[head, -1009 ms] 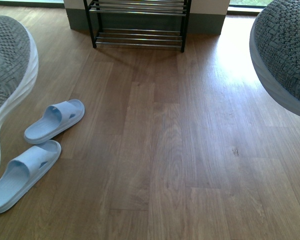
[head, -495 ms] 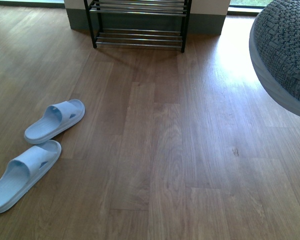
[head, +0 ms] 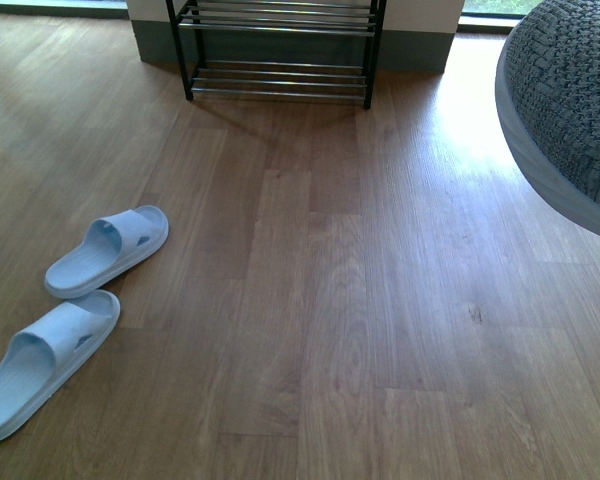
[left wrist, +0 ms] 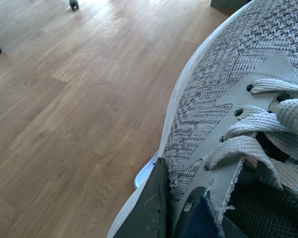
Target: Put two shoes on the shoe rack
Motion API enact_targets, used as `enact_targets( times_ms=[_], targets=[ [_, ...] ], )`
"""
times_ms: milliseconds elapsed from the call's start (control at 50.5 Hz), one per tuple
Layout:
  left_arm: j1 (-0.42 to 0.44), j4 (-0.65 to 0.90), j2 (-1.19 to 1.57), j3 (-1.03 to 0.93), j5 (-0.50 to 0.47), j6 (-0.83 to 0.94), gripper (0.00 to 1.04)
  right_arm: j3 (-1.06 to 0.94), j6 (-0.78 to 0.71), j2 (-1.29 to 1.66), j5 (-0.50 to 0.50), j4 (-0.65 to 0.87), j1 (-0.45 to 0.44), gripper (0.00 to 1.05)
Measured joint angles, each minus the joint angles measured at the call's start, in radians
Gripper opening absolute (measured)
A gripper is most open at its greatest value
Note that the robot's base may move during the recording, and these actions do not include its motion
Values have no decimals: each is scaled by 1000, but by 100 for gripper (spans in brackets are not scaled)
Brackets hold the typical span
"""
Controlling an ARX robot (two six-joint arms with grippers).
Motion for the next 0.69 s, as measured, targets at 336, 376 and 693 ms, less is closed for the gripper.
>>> enact_targets(
  times_ms=[336, 376, 693],
  targets=[
    [0, 0, 0, 0, 1, 0, 2, 0, 0, 0, 0, 0, 0, 1],
    [0, 0, 0, 0, 0, 0, 2, 0, 0, 0, 0, 0, 0, 1],
    [0, 0, 0, 0, 1, 0, 2, 0, 0, 0, 0, 0, 0, 1]
  ],
)
